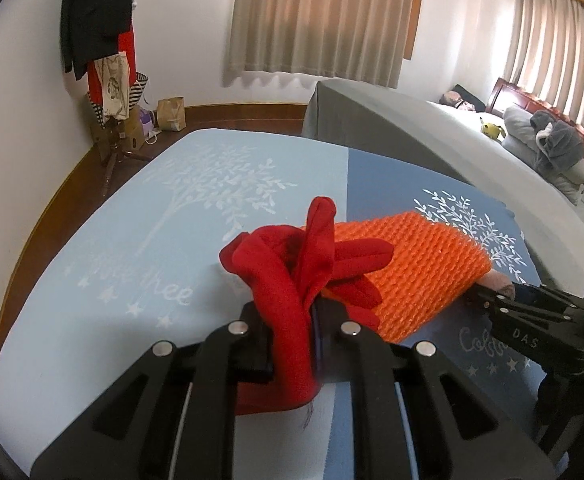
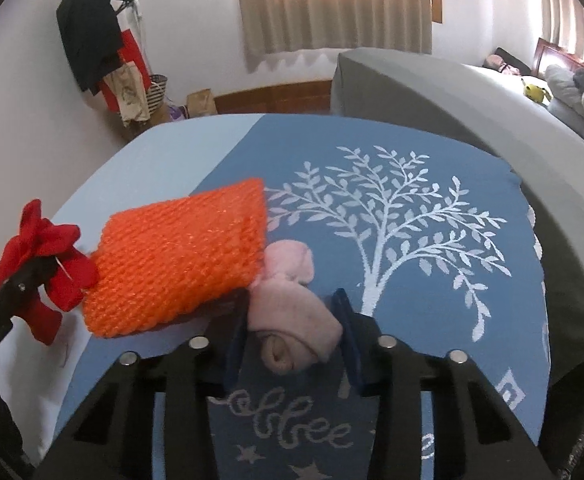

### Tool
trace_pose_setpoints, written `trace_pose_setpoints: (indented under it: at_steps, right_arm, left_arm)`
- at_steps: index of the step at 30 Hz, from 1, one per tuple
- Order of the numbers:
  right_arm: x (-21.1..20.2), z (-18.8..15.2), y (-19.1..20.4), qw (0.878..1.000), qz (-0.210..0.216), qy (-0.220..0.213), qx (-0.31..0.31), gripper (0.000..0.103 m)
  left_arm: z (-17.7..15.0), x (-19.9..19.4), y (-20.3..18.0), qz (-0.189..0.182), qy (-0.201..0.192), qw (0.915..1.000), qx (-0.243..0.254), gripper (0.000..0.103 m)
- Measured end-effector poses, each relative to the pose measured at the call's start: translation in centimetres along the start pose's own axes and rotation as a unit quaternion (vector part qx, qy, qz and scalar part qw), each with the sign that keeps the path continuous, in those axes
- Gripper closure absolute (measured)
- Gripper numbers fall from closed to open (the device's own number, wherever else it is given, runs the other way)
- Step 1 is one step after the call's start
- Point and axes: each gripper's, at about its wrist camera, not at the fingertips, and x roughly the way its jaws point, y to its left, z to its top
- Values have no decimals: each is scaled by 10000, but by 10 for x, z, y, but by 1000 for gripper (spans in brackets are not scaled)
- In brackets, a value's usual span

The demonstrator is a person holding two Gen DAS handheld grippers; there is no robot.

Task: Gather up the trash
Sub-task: 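Grasp the pink rolled sock with the right tool while the left holds the red glove, then carry the red glove and pink sock over the bin and open both tools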

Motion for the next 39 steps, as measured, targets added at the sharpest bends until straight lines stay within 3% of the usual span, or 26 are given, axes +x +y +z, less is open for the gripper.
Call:
trace_pose_setpoints:
  at_steps: [16,39]
  right_arm:
    - [-51,-8,-19,9981,-69,-469,401,65]
    - [-168,-25,-54,9896,-178,-1248,687,65]
  left_arm:
    - [10,-27,-20,-119,-281,9994,162,91]
    - [3,-87,-104,-778,-540,9932,678,91]
